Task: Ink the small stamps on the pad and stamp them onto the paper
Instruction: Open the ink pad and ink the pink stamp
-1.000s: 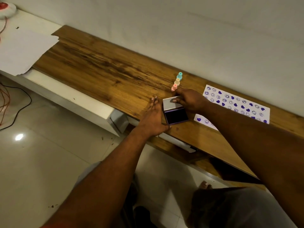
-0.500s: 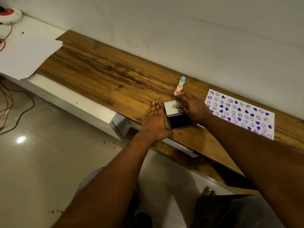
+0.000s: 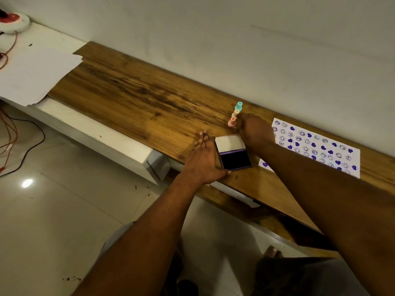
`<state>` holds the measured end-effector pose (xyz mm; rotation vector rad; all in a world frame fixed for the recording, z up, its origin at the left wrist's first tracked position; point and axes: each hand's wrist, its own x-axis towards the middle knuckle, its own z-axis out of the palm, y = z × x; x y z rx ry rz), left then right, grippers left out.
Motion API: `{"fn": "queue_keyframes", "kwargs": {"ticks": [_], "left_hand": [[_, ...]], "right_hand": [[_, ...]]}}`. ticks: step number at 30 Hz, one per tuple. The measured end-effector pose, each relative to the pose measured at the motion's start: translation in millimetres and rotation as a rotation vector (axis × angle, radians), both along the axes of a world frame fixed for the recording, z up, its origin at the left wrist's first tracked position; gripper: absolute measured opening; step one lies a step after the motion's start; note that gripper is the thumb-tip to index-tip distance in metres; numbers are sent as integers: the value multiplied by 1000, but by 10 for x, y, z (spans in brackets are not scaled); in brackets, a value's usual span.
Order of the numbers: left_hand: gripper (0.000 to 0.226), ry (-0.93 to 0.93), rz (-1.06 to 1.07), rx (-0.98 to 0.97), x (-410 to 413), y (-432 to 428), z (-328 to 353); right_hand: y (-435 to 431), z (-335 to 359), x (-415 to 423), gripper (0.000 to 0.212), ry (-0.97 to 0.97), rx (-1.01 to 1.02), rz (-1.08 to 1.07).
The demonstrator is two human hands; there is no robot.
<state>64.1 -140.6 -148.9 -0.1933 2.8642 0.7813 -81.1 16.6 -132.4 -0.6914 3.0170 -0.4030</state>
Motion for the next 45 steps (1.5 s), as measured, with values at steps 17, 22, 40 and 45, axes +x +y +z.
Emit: {"fn": "queue_keyframes", "kwargs": {"ticks": [17,22,40,45], "left_hand": [[80,248,198,27,-123,-71,112],[44,325,160,52,-169,11,164],[40,100,57,288,-151,-70,70],[35,187,136,260,-162,-221,-16]], "right_hand": [[-200,42,332,31,-169,-489,8],[-17,58,547,21,-272,-603,-30],[223,-189,743,19,-258,-594,103],[260,-136,685,23,-190,-609,82]]}}
